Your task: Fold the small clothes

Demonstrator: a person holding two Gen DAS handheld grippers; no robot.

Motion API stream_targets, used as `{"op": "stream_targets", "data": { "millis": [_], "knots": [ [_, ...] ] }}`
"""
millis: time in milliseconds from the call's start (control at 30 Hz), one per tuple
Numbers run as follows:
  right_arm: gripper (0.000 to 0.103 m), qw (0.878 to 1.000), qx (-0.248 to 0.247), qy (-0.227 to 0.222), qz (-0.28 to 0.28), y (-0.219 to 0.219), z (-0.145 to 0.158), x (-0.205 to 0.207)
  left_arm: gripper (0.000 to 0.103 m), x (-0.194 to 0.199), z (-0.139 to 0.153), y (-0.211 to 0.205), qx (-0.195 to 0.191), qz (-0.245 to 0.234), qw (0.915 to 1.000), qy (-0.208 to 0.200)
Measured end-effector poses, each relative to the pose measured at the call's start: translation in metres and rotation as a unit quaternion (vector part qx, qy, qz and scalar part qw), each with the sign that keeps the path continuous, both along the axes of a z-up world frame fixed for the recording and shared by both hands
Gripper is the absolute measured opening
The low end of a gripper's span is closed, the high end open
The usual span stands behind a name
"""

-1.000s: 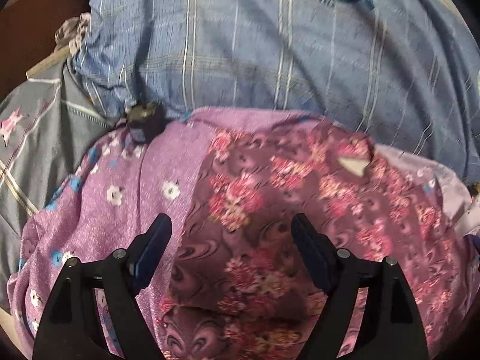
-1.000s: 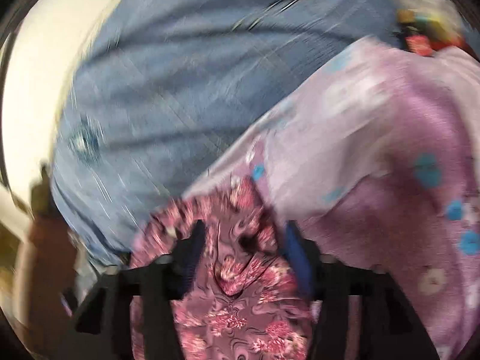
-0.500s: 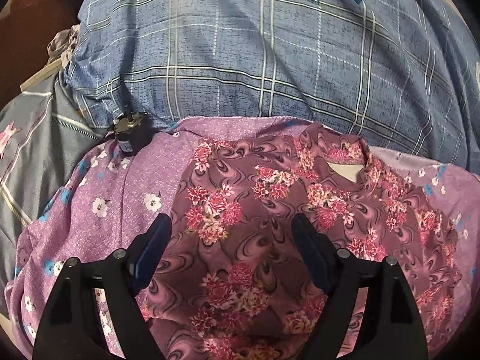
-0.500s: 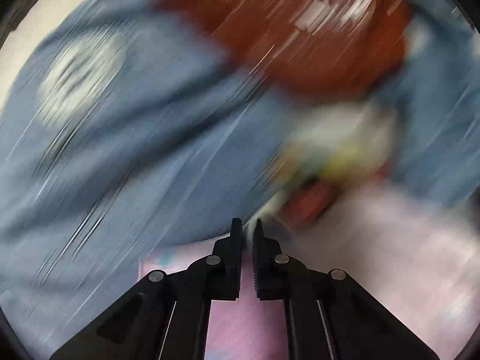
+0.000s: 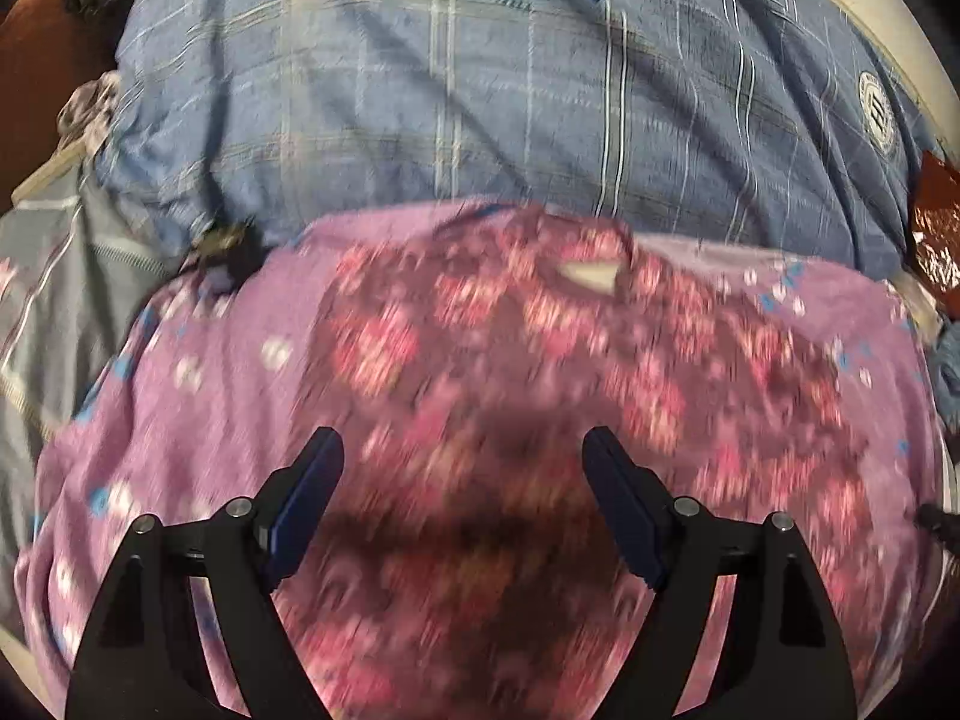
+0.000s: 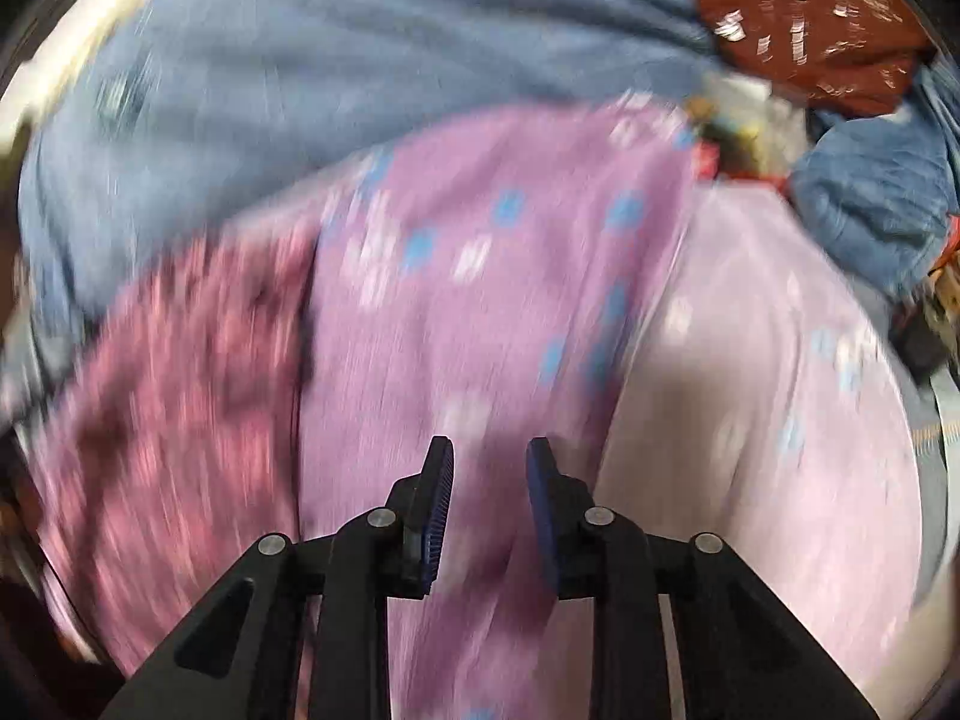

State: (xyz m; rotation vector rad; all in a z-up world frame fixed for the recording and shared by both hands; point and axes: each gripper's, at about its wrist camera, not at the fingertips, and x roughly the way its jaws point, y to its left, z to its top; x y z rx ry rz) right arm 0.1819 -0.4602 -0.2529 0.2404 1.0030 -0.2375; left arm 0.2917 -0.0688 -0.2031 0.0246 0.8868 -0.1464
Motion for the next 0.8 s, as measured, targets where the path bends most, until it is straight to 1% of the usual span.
{"op": "stream_targets", "data": {
  "millis": [67,100,133,167,233,267,300,333,367,433,467,500,533,567,633,667,733,800],
  "knots": [
    [0.024,0.999,-0.014,0.048,-0.015,-0.007,-0.024,-0.018,0.083,-0.023,-0.007,0.019,0.01,0.008,0.9999,0.009],
    [0.024,0.996,-0.034,0.074,-0.032,-0.015,-0.037,-0.026,0.083,-0.035,-0.013,0.029,0.021,0.014,0.9995,0.016],
    [0.023,0.998,-0.03,0.051,-0.033,-0.022,-0.037,-0.034,0.083,-0.045,-0.02,0.039,0.034,0.021,0.9989,0.025],
    [0.022,0.997,-0.041,0.049,-0.052,-0.031,-0.035,-0.043,0.083,-0.058,-0.03,0.057,0.05,0.035,0.9972,0.044],
    [0.027,0.986,-0.087,0.075,-0.12,-0.053,-0.033,-0.058,0.083,-0.075,-0.043,0.082,0.064,0.059,0.9938,0.07],
    [0.027,0.983,-0.083,0.08,-0.144,-0.064,-0.031,-0.068,0.083,-0.088,-0.05,0.101,0.064,0.073,0.9916,0.085],
    [0.028,0.98,-0.066,0.083,-0.169,-0.072,-0.026,-0.08,0.083,-0.1,-0.051,0.114,0.057,0.08,0.991,0.091],
    [0.029,0.981,-0.053,0.072,-0.174,-0.071,-0.017,-0.087,0.083,-0.108,-0.052,0.121,0.054,0.083,0.9908,0.092],
    [0.029,0.984,-0.041,0.048,-0.165,-0.062,-0.006,-0.092,0.083,-0.124,-0.051,0.131,0.054,0.087,0.9906,0.091],
    [0.03,0.994,-0.017,0.001,-0.109,-0.025,0.02,-0.101,0.083,-0.146,-0.048,0.141,0.058,0.081,0.9912,0.087],
    [0.033,0.997,-0.001,-0.01,-0.078,-0.007,0.029,-0.106,0.083,-0.157,-0.047,0.143,0.056,0.078,0.9917,0.086],
    [0.04,0.999,0.018,-0.021,-0.045,0.012,0.038,-0.11,0.083,-0.163,-0.047,0.145,0.054,0.075,0.992,0.086],
    [0.043,0.999,0.036,-0.031,-0.012,0.034,0.046,-0.108,0.083,-0.17,-0.046,0.146,0.05,0.071,0.9924,0.087],
    [0.047,0.998,0.046,-0.039,0.015,0.051,0.048,-0.108,0.083,-0.179,-0.044,0.144,0.041,0.064,0.9932,0.088],
    [0.048,0.995,0.054,-0.047,0.065,0.09,0.052,-0.11,0.083,-0.188,-0.041,0.142,0.031,0.053,0.9946,0.084],
    [0.048,0.994,0.059,-0.047,0.079,0.102,0.052,-0.109,0.083,-0.195,-0.039,0.141,0.025,0.043,0.9957,0.079],
    [0.048,0.992,0.073,-0.043,0.096,0.12,0.044,-0.113,0.083,-0.202,-0.04,0.139,0.017,0.027,0.9967,0.074],
    [0.048,0.99,0.098,-0.03,0.094,0.122,0.027,-0.119,0.083,-0.207,-0.046,0.137,0.007,0.014,0.9971,0.075]
  ]
}}
